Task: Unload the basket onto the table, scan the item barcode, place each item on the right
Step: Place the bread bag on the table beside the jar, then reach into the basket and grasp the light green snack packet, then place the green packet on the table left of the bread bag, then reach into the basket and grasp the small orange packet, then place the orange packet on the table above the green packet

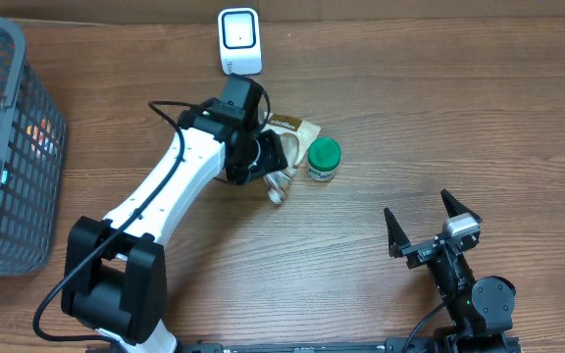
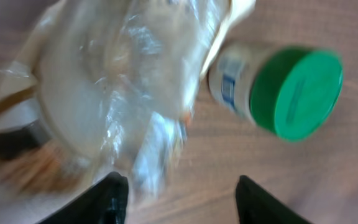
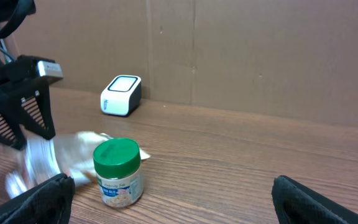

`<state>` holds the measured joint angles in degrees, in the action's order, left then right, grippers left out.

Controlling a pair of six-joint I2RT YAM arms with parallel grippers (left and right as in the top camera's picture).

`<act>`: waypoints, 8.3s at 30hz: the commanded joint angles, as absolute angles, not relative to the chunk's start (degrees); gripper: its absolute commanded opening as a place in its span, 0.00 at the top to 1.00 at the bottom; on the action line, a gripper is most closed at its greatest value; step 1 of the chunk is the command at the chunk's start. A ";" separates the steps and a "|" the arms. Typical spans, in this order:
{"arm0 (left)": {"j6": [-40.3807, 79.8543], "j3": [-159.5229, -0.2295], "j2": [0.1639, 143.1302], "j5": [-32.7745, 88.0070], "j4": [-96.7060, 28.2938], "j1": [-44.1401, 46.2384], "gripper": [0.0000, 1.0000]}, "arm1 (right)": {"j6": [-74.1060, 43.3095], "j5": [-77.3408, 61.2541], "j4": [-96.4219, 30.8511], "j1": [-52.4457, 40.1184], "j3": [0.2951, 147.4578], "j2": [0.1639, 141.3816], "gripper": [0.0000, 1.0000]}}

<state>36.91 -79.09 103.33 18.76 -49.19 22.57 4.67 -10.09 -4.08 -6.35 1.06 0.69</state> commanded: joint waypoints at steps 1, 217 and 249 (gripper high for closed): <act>37.26 -79.83 102.91 22.52 -51.92 23.29 0.38 | 4.58 -9.96 -3.79 -5.98 0.47 0.27 0.00; 7.44 -150.43 112.29 17.56 -88.73 -33.76 0.96 | 4.56 -9.98 -3.79 -5.98 0.47 0.27 0.00; 23.57 -76.90 111.26 11.55 -39.99 -0.01 0.73 | 4.58 -9.98 -3.79 -5.98 0.47 0.27 0.00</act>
<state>18.35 -79.99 111.63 12.12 -42.92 0.27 4.69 -10.11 -4.08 -6.35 1.06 0.62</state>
